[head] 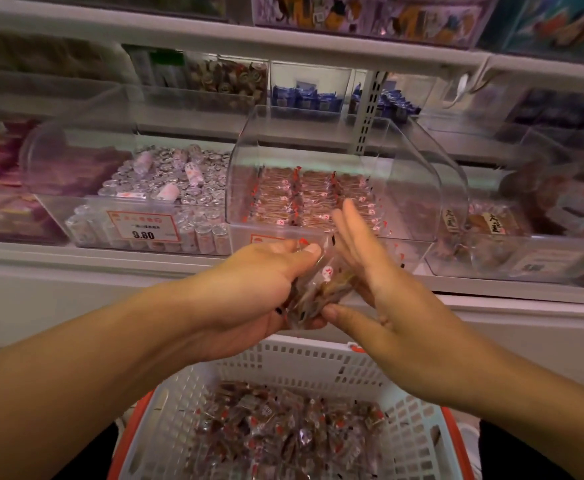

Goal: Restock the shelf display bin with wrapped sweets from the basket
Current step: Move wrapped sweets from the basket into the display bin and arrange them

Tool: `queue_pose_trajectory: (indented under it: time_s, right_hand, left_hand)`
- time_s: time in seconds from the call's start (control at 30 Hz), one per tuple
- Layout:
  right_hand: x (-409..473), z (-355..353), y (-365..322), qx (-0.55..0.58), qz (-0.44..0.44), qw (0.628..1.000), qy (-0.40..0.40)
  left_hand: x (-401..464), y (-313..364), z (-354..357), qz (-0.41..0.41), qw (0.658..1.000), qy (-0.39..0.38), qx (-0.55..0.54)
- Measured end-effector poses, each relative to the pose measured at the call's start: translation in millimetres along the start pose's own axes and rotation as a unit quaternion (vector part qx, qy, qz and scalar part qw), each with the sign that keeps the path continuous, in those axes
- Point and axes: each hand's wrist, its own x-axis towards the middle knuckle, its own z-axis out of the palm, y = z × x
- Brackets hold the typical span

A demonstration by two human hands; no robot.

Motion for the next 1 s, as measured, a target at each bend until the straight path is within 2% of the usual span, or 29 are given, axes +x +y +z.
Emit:
queue_pose_trajectory:
  time_s: [0.23, 0.3, 0.5, 0.63, 0.73, 0.9, 1.0]
  right_hand:
    - [-6.9, 4.5, -7.6, -0.004, 0.000, 1.000, -0.029]
    - [-5.3, 6.8, -6.0, -0.027, -0.014, 0.999, -0.014]
    - [-0.8, 3.7, -4.0, 0.022, -0.029, 0.999, 0.036]
    - [-0.9, 4.2, -4.5, -0.056, -0.055, 0.996, 0.041]
    - [-1.4, 4.9, -3.7, -0.107, -0.069, 0.991, 0.031]
    - [-1.1, 1.7, -0.8, -0.059, -0.050, 0.997, 0.028]
    - [1.7, -13.0, -0.6, -0.032, -0.041, 0.999, -0.009]
  left_hand:
    - [-6.0, -17.1, 9.2, -0.026, 0.995, -0.047, -0.079]
    - [-8.1, -16.3, 8.2, -0.035, 0.991, -0.070, -0.109]
    - [-11.9, -5.7, -4.9, -0.075, 0.978, -0.153, -0.124]
    - [-11.5, -4.0, -7.9, -0.084, 0.972, -0.187, -0.115]
    - [-12.0, -4.3, -8.3, -0.094, 0.967, -0.226, -0.067]
    - [-9.4, -2.1, -8.3, -0.074, 0.974, -0.210, -0.033]
    - [-6.3, 2.6, -7.9, -0.057, 0.982, -0.182, -0.010]
